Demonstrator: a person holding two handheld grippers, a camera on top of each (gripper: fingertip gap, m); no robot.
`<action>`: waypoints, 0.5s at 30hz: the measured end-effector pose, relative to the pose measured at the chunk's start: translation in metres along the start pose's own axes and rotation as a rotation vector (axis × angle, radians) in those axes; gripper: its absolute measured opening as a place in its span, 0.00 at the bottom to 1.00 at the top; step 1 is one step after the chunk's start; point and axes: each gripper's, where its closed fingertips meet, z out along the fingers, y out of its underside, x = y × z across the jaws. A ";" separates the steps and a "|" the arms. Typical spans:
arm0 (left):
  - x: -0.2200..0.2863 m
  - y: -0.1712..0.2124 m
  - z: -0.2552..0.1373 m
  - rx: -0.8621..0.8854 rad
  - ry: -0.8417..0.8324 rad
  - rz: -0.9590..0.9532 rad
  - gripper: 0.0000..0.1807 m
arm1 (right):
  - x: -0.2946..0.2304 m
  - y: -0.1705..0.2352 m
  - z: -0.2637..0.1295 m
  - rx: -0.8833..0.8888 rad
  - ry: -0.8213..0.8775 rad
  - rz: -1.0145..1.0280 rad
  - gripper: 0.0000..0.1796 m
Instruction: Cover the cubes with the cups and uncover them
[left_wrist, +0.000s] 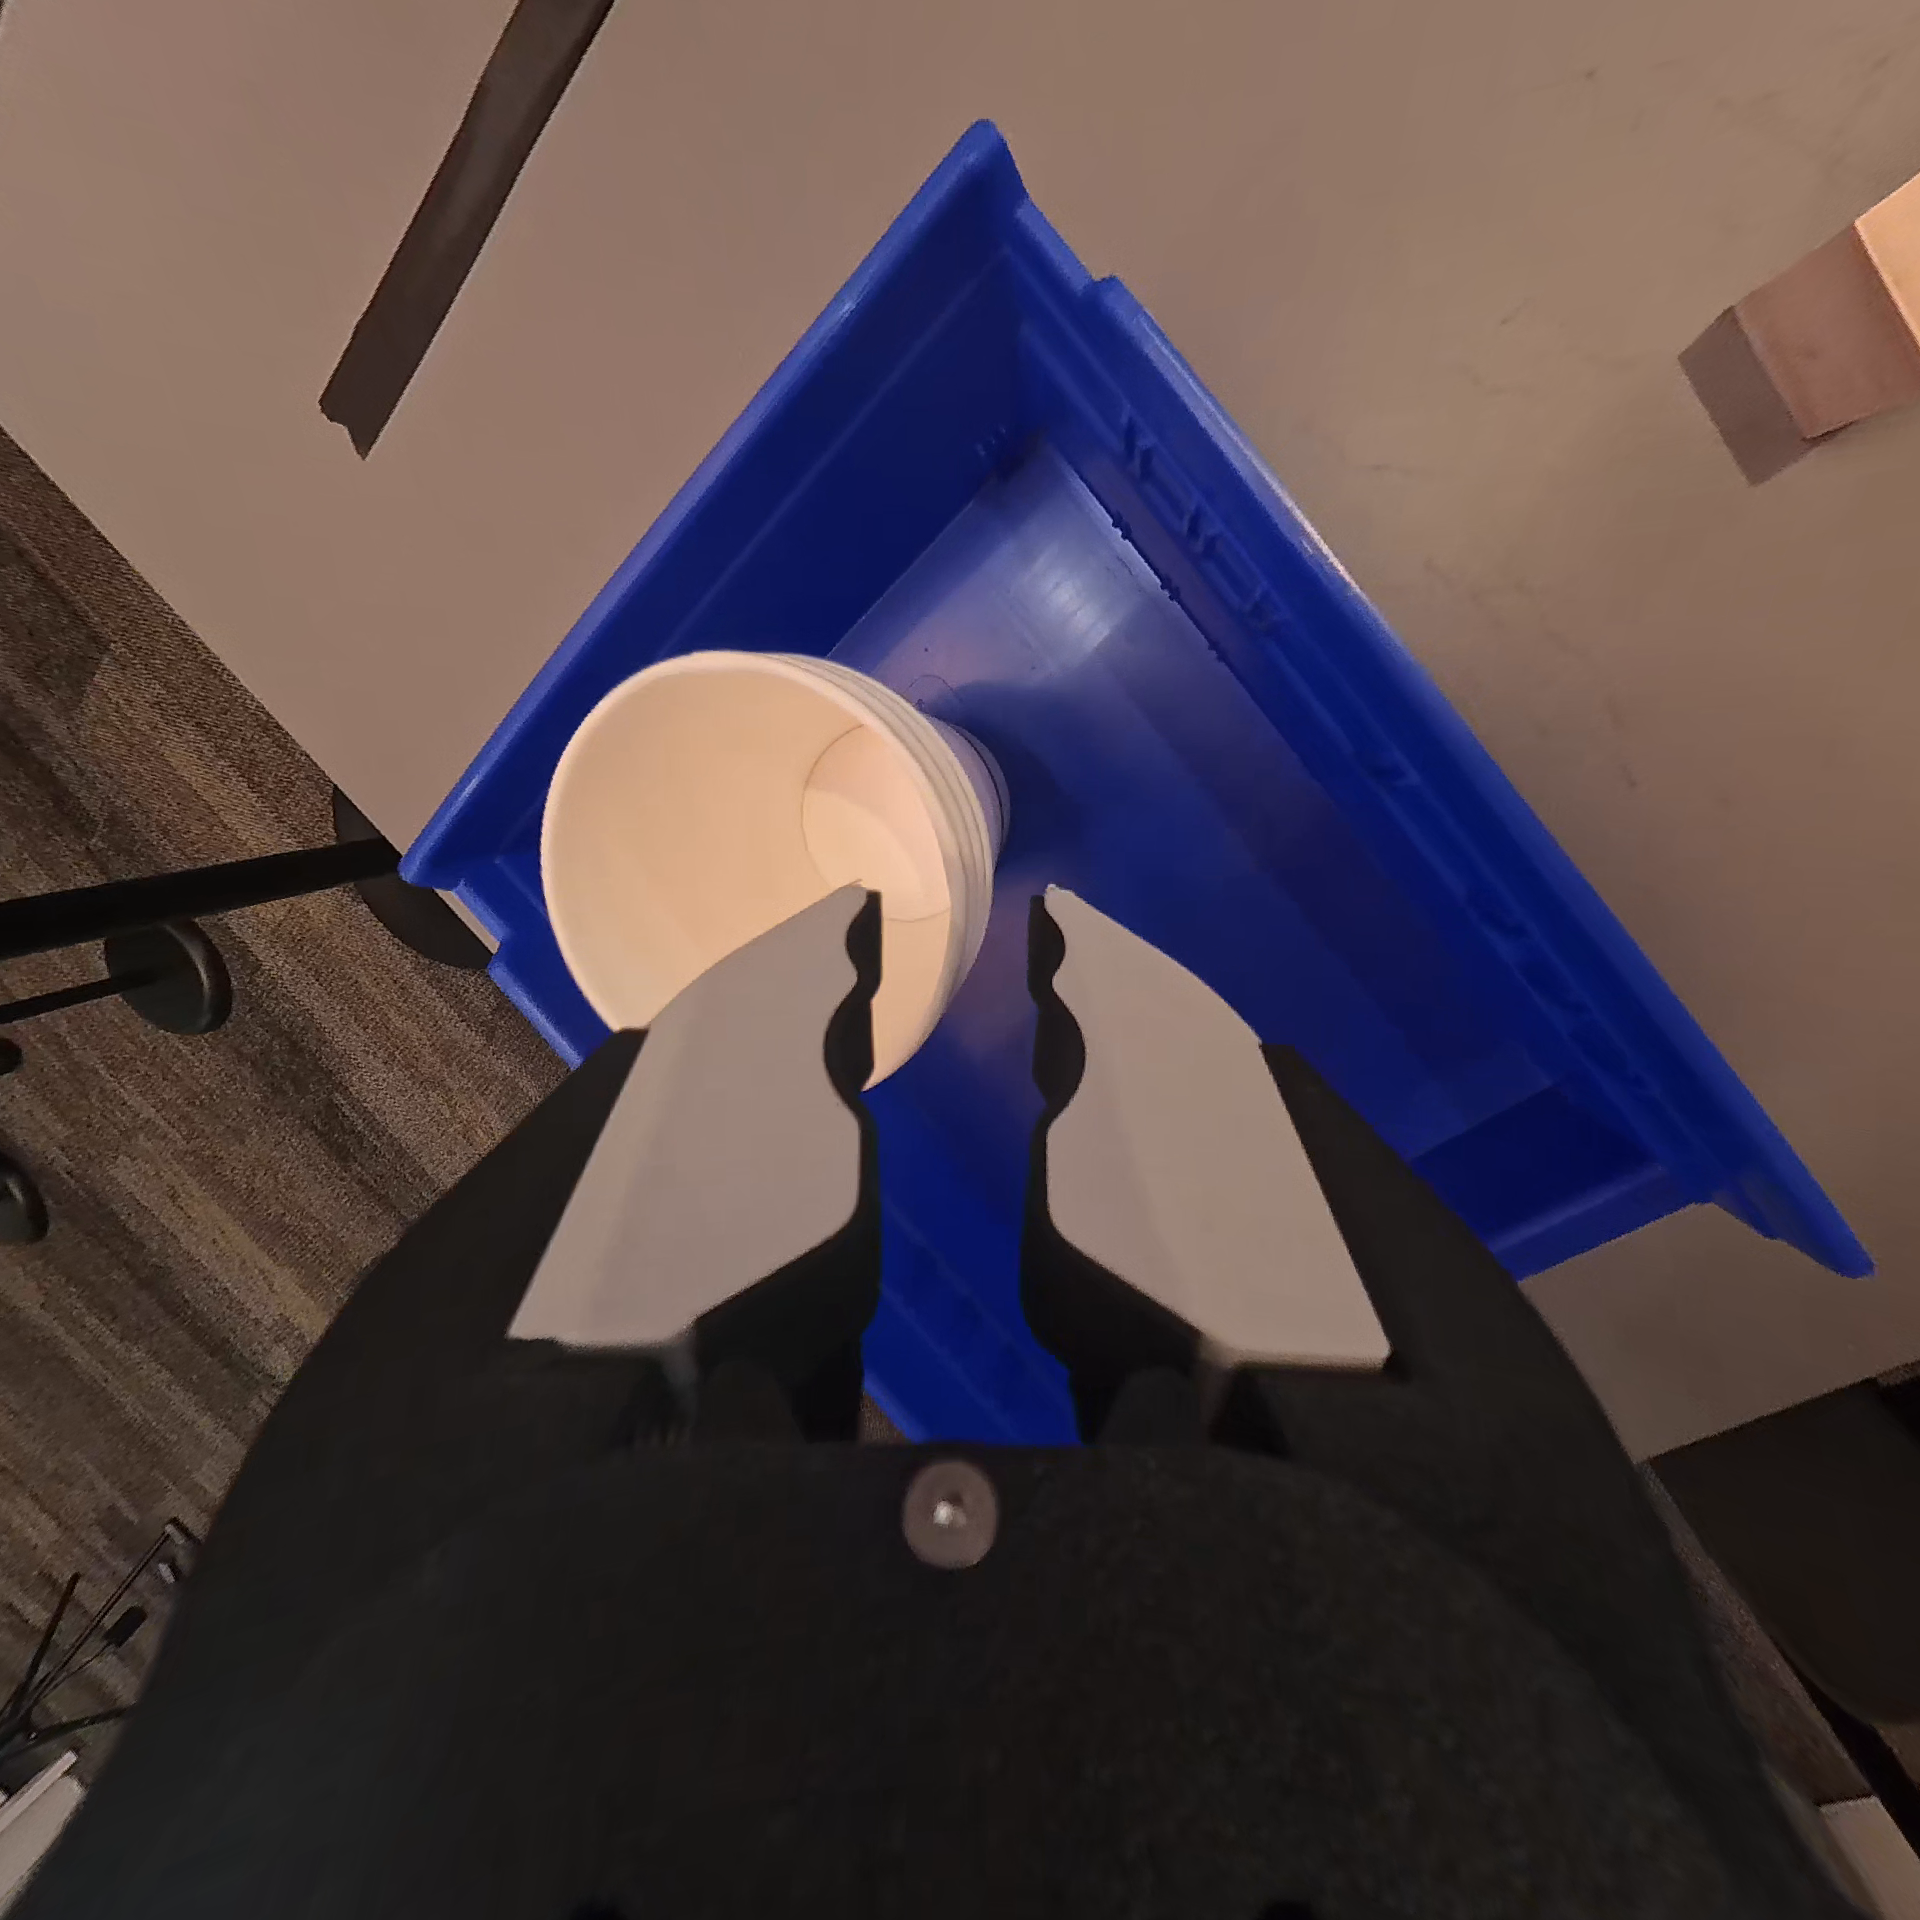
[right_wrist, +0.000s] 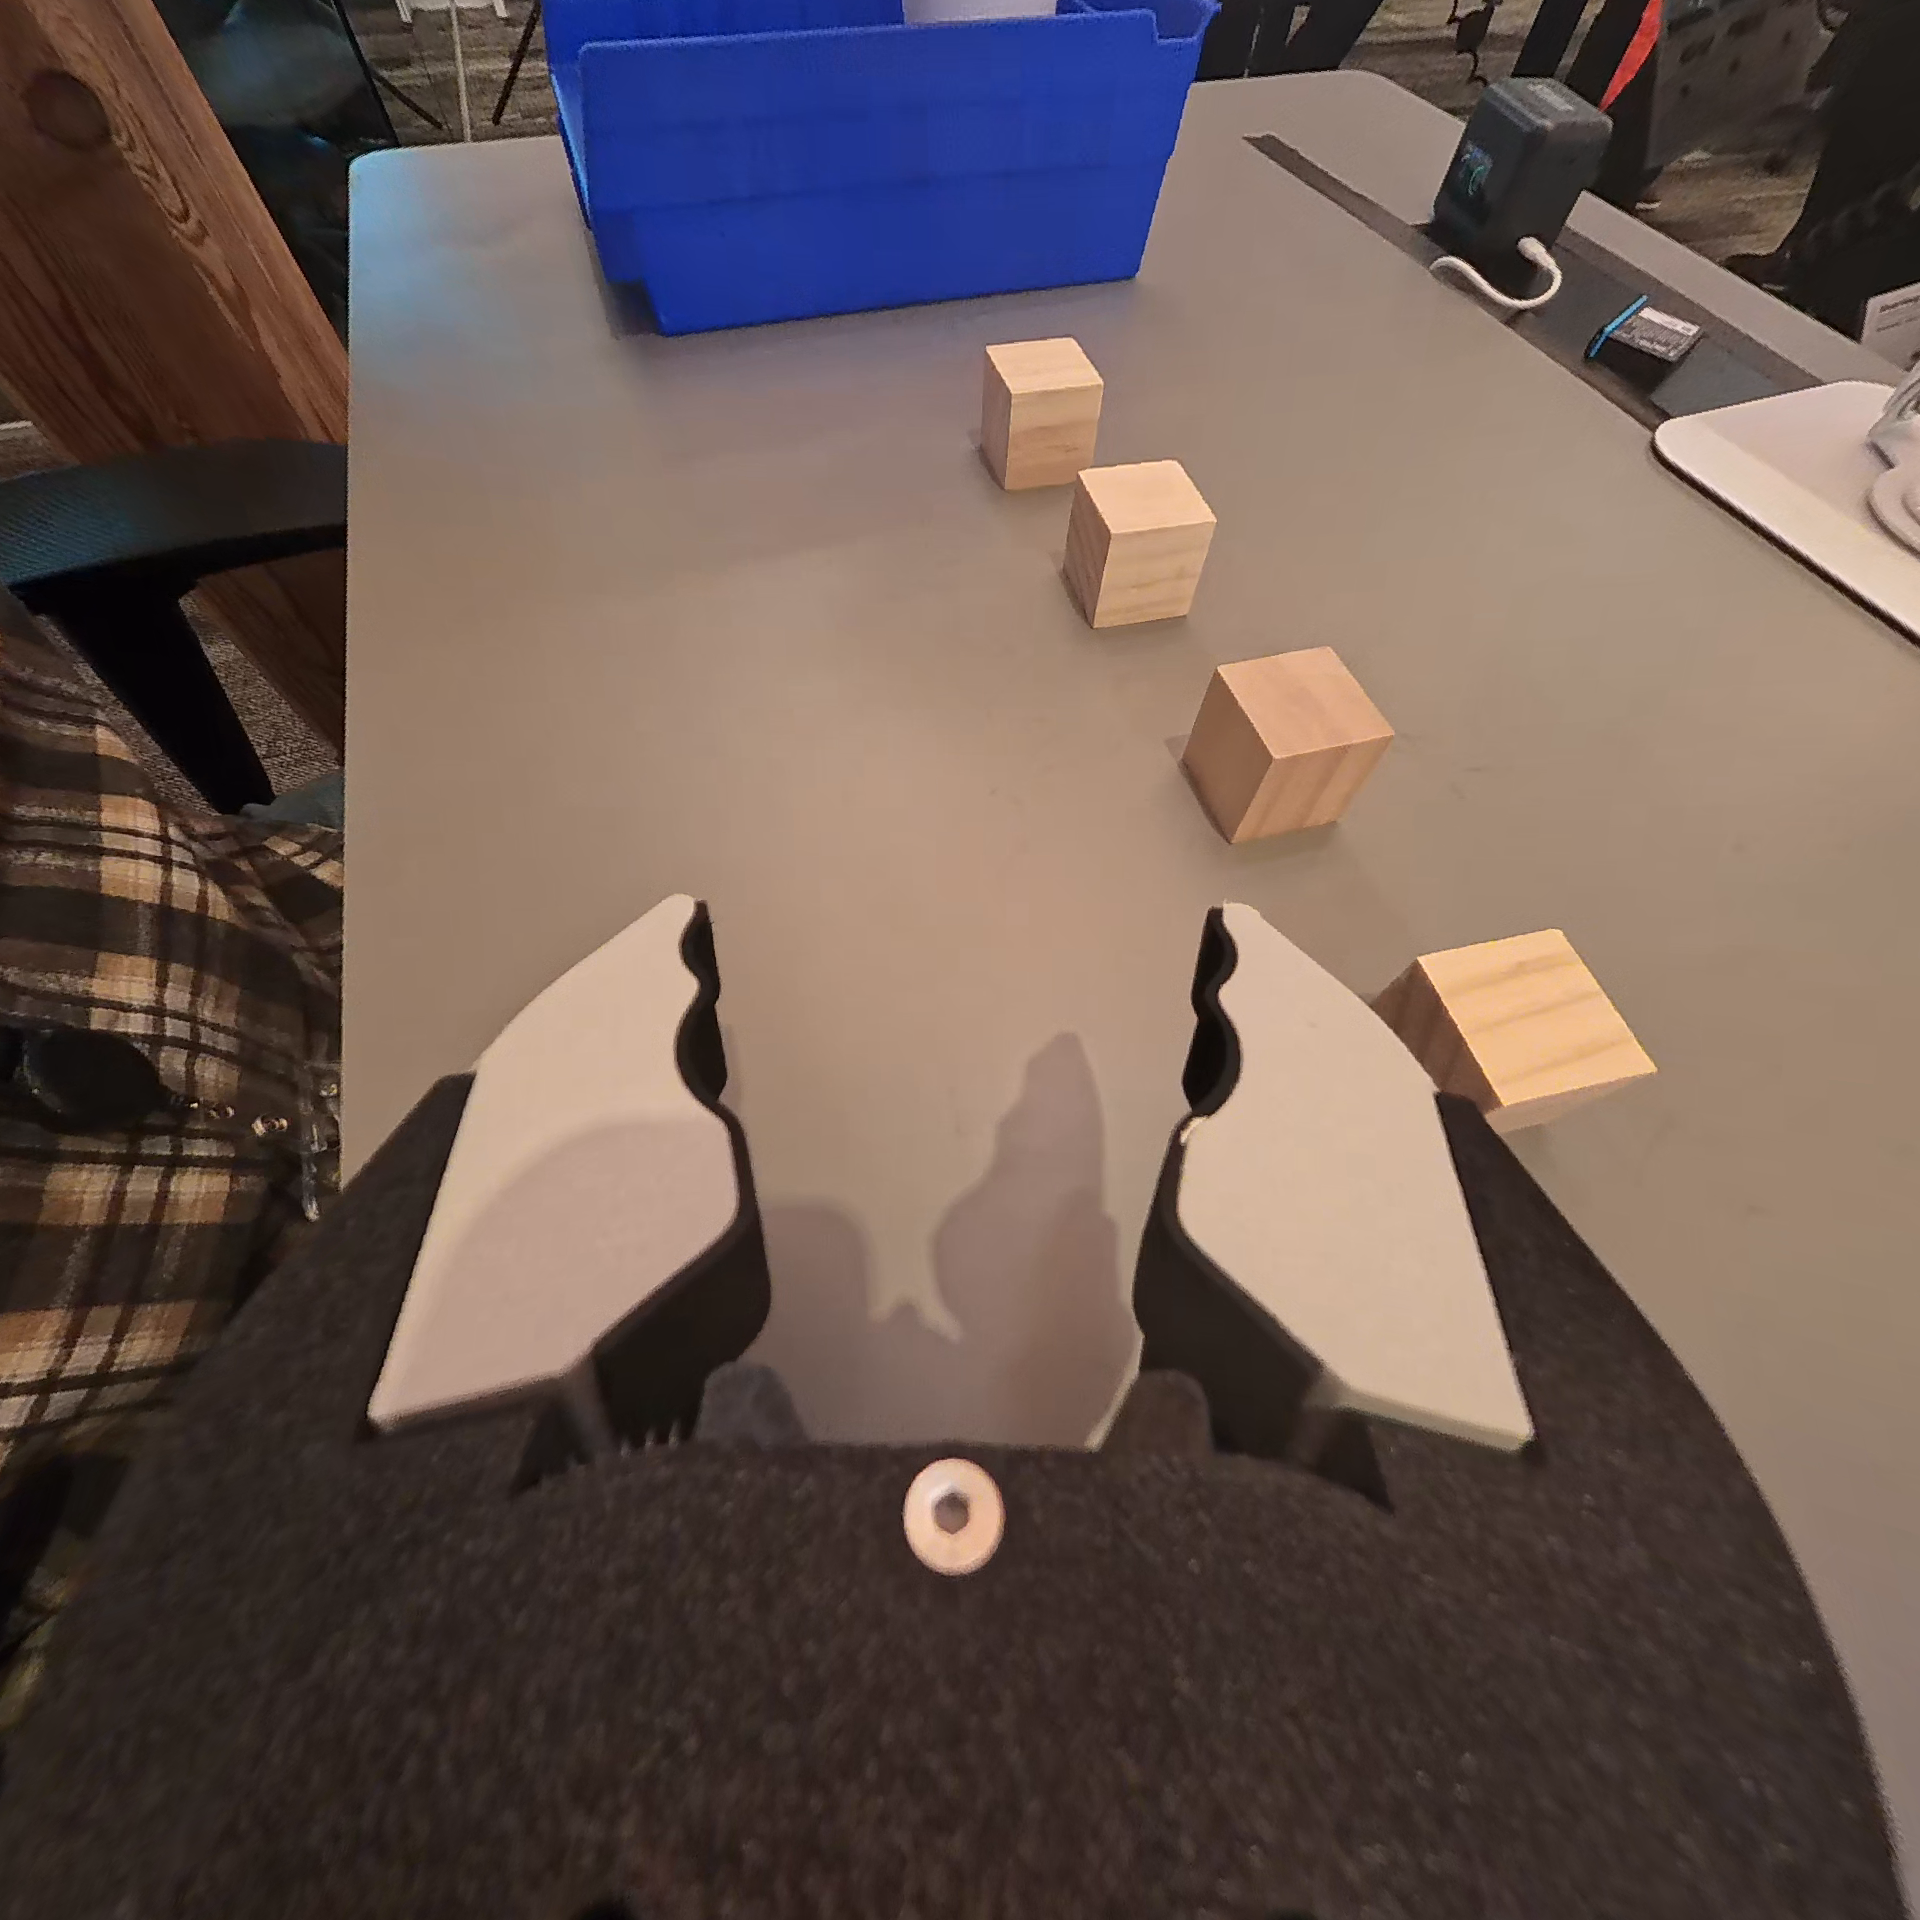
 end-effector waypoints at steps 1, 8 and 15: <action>0.000 0.000 0.000 0.000 0.003 -0.002 0.14 | 0.000 0.000 0.000 0.000 0.000 0.000 0.49; -0.003 0.002 0.004 -0.016 -0.006 -0.016 0.13 | 0.000 -0.002 -0.002 0.005 0.001 0.001 0.48; 0.001 0.006 0.009 -0.038 0.020 -0.021 0.08 | 0.001 -0.004 -0.002 0.012 0.003 0.003 0.48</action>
